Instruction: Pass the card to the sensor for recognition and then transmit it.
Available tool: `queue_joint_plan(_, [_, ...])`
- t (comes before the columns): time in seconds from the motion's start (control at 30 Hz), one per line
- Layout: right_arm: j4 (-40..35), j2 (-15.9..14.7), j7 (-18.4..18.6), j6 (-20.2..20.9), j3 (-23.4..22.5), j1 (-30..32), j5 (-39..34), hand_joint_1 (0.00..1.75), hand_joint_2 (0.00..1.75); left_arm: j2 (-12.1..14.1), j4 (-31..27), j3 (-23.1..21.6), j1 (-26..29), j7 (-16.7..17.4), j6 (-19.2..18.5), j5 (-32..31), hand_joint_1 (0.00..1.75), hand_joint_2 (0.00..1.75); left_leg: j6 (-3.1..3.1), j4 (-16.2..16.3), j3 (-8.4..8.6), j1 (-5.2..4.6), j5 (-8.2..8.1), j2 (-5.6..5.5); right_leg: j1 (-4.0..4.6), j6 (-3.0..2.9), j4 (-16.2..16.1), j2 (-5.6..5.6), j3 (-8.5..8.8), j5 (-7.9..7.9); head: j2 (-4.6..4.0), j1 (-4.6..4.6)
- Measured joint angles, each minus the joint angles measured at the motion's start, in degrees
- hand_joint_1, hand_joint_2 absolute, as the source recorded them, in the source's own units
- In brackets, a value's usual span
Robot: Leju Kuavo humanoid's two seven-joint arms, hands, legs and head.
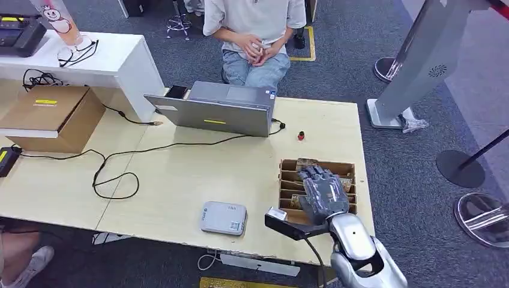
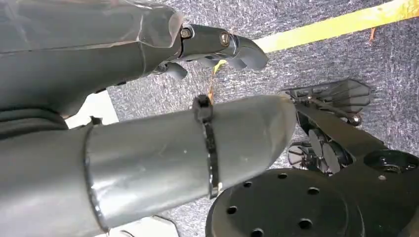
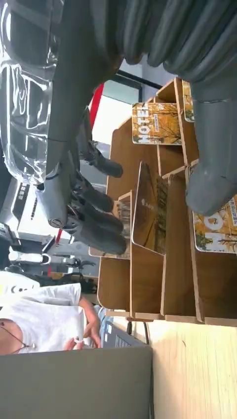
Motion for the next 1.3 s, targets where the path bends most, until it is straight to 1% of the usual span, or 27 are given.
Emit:
queue_joint_plan(0.03, [0.1, 0.0, 0.0, 0.0, 0.0, 0.0, 0.0, 0.89, 1.75, 0.2, 0.3, -0.1, -0.1, 0.2, 0.1, 0.0, 0.00, 0.00, 0.00, 0.0, 0.00, 0.00, 0.00, 0.00, 0.00, 0.00, 0.0, 0.00, 0.00, 0.00, 0.00, 0.00])
queue_joint_plan(0.07, [0.1, 0.0, 0.0, 0.0, 0.0, 0.0, 0.0, 0.94, 1.75, 0.2, 0.4, -0.2, -0.1, 0.2, 0.2, 0.0, 0.00, 0.00, 0.00, 0.0, 0.00, 0.00, 0.00, 0.00, 0.00, 0.00, 0.0, 0.00, 0.00, 0.00, 0.00, 0.00])
queue_joint_plan(0.13, [0.2, 0.0, 0.1, 0.0, 0.0, 0.0, 0.0, 0.96, 1.75, 0.4, 0.7, -0.4, -0.4, 0.3, 0.3, 0.0, 0.00, 0.00, 0.00, 0.0, 0.00, 0.00, 0.00, 0.00, 0.00, 0.00, 0.0, 0.00, 0.00, 0.00, 0.00, 0.00])
queue_joint_plan(0.17, [0.2, 0.1, 0.1, 0.0, 0.0, 0.0, 0.0, 1.06, 1.75, 0.5, 0.9, -0.5, -0.4, 0.3, 0.5, 0.0, 0.00, 0.00, 0.00, 0.0, 0.00, 0.00, 0.00, 0.00, 0.00, 0.00, 0.0, 0.00, 0.00, 0.00, 0.00, 0.00])
queue_joint_plan(0.2, [0.3, 0.1, 0.2, 0.0, 0.0, 0.0, 0.0, 1.08, 1.75, 0.6, 1.0, -0.7, -0.4, 0.3, 0.6, 0.0, 0.00, 0.00, 0.00, 0.0, 0.00, 0.00, 0.00, 0.00, 0.00, 0.00, 0.0, 0.00, 0.00, 0.00, 0.00, 0.00])
queue_joint_plan(0.27, [0.4, 0.1, 0.3, 0.1, -0.1, 0.0, 0.0, 1.06, 1.75, 0.8, 1.5, -0.8, -0.5, 0.3, 0.7, 0.0, 0.00, 0.00, 0.00, 0.0, 0.00, 0.00, 0.00, 0.00, 0.00, 0.00, 0.0, 0.00, 0.00, 0.00, 0.00, 0.00])
queue_joint_plan(0.3, [0.4, 0.1, 0.5, 0.1, -0.1, -0.1, 0.0, 1.10, 1.75, 0.9, 1.7, -0.9, -0.5, 0.4, 0.9, 0.0, 0.00, 0.00, 0.00, 0.0, 0.00, 0.00, 0.00, 0.00, 0.00, 0.00, 0.0, 0.00, 0.00, 0.00, 0.00, 0.00])
queue_joint_plan(0.37, [0.6, 0.1, 0.6, 0.1, -0.2, -0.3, 0.0, 1.06, 1.75, 1.1, 2.1, -0.9, -0.5, 0.4, 1.2, 0.0, 0.00, 0.00, 0.00, 0.0, 0.01, 0.00, 0.00, 0.00, 0.00, 0.00, 0.0, 0.00, 0.00, 0.00, 0.00, 0.00])
queue_joint_plan(0.43, [0.7, 0.1, 0.6, 0.1, -0.3, -0.3, 0.0, 1.10, 1.75, 1.2, 2.4, -0.9, -0.5, 0.4, 1.3, 0.0, 0.00, 0.00, 0.00, 0.0, 0.01, 0.00, 0.00, 0.00, 0.00, 0.00, 0.0, 0.00, 0.00, 0.00, 0.00, 0.00])
queue_joint_plan(0.53, [0.9, 0.1, 0.6, 0.1, -0.4, -0.3, 0.0, 1.08, 1.75, 1.4, 2.9, -0.9, -0.5, 0.4, 1.5, 0.0, 0.00, 0.00, 0.00, 0.0, 0.00, 0.00, 0.00, 0.00, 0.00, 0.00, 0.0, 0.00, 0.00, 0.00, 0.00, 0.00])
queue_joint_plan(0.63, [1.0, 0.1, 0.6, 0.1, -0.5, -0.3, 0.0, 1.17, 1.75, 1.6, 3.3, -1.0, -0.5, 0.5, 1.7, 0.0, 0.00, 0.00, 0.00, 0.0, 0.00, 0.00, 0.00, 0.00, 0.00, 0.00, 0.0, 0.00, 0.00, 0.00, 0.00, 0.00])
queue_joint_plan(0.67, [1.0, 0.1, 0.6, 0.1, -0.5, -0.3, 0.0, 1.24, 1.75, 1.6, 3.4, -1.0, -0.6, 0.5, 1.7, 0.0, 0.00, 0.00, 0.00, 0.0, 0.01, 0.00, 0.00, 0.00, 0.00, 0.00, 0.0, 0.00, 0.00, 0.00, 0.00, 0.00])
queue_joint_plan(0.73, [1.0, 0.1, 0.6, 0.1, -0.6, -0.3, 0.0, 1.33, 1.75, 1.7, 3.5, -1.0, -0.6, 0.5, 1.8, 0.0, 0.00, 0.00, 0.00, 0.0, 0.01, 0.00, 0.00, 0.00, 0.00, 0.00, 0.0, 0.00, 0.00, 0.00, 0.00, 0.00])
queue_joint_plan(0.8, [1.0, 0.1, 0.6, 0.1, -0.6, -0.3, 0.0, 1.54, 1.75, 1.7, 3.7, -1.0, -0.6, 0.5, 1.8, 0.0, 0.00, 0.00, 0.00, 0.0, 0.01, 0.00, 0.00, 0.00, 0.00, 0.00, 0.0, 0.00, 0.00, 0.00, 0.00, 0.00])
queue_joint_plan(0.83, [1.0, 0.1, 0.6, 0.1, -0.6, -0.3, 0.0, 1.59, 1.75, 1.8, 3.8, -1.0, -0.6, 0.5, 1.8, 0.0, 0.00, 0.00, 0.00, 0.0, 0.01, 0.00, 0.00, 0.00, 0.00, 0.00, 0.0, 0.00, 0.00, 0.00, 0.00, 0.00])
queue_joint_plan(0.87, [1.0, 0.2, 0.6, 0.1, -0.6, -0.3, 0.0, 1.59, 1.75, 1.8, 3.8, -1.0, -0.6, 0.5, 1.8, 0.0, 0.00, 0.00, 0.00, 0.0, 0.01, 0.00, 0.00, 0.00, 0.00, 0.00, 0.0, 0.00, 0.00, 0.00, 0.00, 0.00])
queue_joint_plan(0.93, [1.0, 0.4, 0.6, 0.0, -0.7, -0.3, 0.0, 1.75, 1.75, 1.8, 3.9, -1.0, -0.6, 0.5, 1.8, 0.0, 0.00, 0.00, 0.00, 0.0, 0.01, 0.00, 0.00, 0.00, 0.00, 0.00, 0.0, 0.00, 0.00, 0.00, 0.00, 0.00])
queue_joint_plan(1.3, [1.0, 0.6, 0.0, -1.2, -1.5, -0.2, 0.4, 1.75, 1.75, 1.8, 4.0, -1.0, -0.6, 0.5, 1.6, 0.0, 0.00, 0.00, 0.00, 0.0, 0.01, 0.00, 0.00, 0.00, 0.00, 0.00, 0.0, 0.00, 0.00, 0.00, 0.00, 0.00])
